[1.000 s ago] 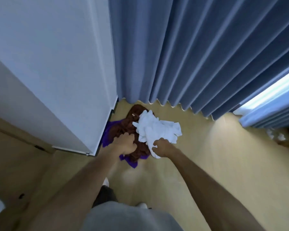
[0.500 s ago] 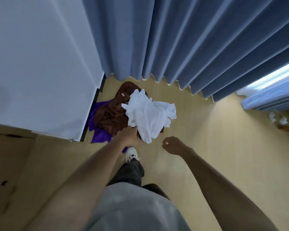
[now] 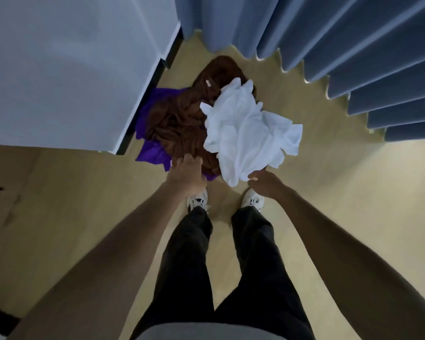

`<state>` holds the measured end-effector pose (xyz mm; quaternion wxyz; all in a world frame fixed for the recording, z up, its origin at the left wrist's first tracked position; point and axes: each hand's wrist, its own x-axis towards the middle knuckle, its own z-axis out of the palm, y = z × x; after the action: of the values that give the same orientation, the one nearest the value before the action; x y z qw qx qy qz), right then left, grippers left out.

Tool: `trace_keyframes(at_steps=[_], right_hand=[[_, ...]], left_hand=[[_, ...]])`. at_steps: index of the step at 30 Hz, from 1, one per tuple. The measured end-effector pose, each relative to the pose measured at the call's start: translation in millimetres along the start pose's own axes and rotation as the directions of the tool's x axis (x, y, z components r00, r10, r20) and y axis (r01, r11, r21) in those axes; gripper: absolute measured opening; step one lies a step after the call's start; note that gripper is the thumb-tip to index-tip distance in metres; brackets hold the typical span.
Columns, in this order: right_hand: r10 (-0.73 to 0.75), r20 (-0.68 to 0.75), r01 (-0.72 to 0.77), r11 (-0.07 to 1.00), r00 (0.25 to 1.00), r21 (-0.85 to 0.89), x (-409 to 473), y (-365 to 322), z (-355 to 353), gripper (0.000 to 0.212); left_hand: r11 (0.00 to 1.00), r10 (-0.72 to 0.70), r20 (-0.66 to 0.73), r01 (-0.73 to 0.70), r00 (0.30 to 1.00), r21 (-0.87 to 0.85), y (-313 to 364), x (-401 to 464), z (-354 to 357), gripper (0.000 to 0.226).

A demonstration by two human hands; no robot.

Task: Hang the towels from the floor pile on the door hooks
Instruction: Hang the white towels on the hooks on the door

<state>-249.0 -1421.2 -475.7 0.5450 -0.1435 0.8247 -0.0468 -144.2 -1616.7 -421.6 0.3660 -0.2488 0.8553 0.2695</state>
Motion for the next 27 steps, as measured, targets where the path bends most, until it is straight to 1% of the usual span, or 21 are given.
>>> trace_keyframes(at_steps=[3, 5, 8, 11, 14, 15, 17, 20, 22, 24, 26, 27], right_hand=[[-0.016, 0.022, 0.016, 1.000, 1.000, -0.023, 92, 15, 8, 0.044], [-0.032, 0.029, 0.034, 0.996, 0.999, -0.077, 153, 26, 16, 0.045], [-0.045, 0.038, 0.051, 0.984, 0.998, -0.173, 236, 37, 35, 0.045], [-0.036, 0.013, 0.038, 0.969, 0.999, -0.246, 302, 41, 58, 0.048], [-0.019, -0.048, 0.005, 0.963, 0.999, -0.269, 328, 32, 75, 0.043], [-0.038, -0.072, 0.018, 0.966, 0.997, -0.259, 325, 26, 79, 0.039], [-0.062, -0.102, 0.044, 0.984, 0.993, -0.175, 300, 11, 79, 0.030], [-0.147, -0.057, 0.146, 0.989, 0.987, -0.016, 220, -10, 70, 0.026], [-0.207, -0.056, 0.211, 0.976, 0.977, 0.060, 154, -23, 53, 0.025], [-0.271, -0.058, 0.276, 0.954, 0.961, 0.116, 86, -38, 26, 0.022], [-0.365, -0.075, 0.372, 0.918, 0.928, 0.138, 23, -56, -8, 0.018], [-0.392, -0.104, 0.405, 0.900, 0.914, 0.164, -8, -66, -29, 0.019]], left_hand=[[0.997, -0.038, -0.003, 0.037, 0.999, -0.073, -4, 67, 43, 0.039], [0.989, -0.050, 0.004, 0.050, 0.999, -0.137, -6, 106, 79, 0.035], [0.982, -0.010, -0.005, 0.009, 1.000, -0.187, -15, 146, 139, 0.032], [0.992, 0.018, -0.037, -0.023, 0.999, -0.127, -31, 171, 194, 0.035], [0.992, -0.067, 0.039, 0.070, 0.997, -0.104, -42, 176, 228, 0.040], [0.992, -0.094, 0.063, 0.099, 0.994, -0.083, -43, 173, 232, 0.039], [0.990, -0.123, 0.078, 0.128, 0.989, -0.066, -39, 158, 229, 0.036], [0.989, -0.113, 0.063, 0.118, 0.992, -0.084, -18, 121, 201, 0.032], [0.988, -0.107, 0.024, 0.109, 0.994, -0.111, -1, 92, 167, 0.037], [0.980, -0.102, -0.025, 0.096, 0.994, -0.174, 17, 61, 121, 0.045], [0.962, -0.079, -0.086, 0.053, 0.993, -0.267, 39, 29, 70, 0.045], [0.950, -0.066, -0.137, 0.020, 0.988, -0.311, 52, 13, 43, 0.043]])
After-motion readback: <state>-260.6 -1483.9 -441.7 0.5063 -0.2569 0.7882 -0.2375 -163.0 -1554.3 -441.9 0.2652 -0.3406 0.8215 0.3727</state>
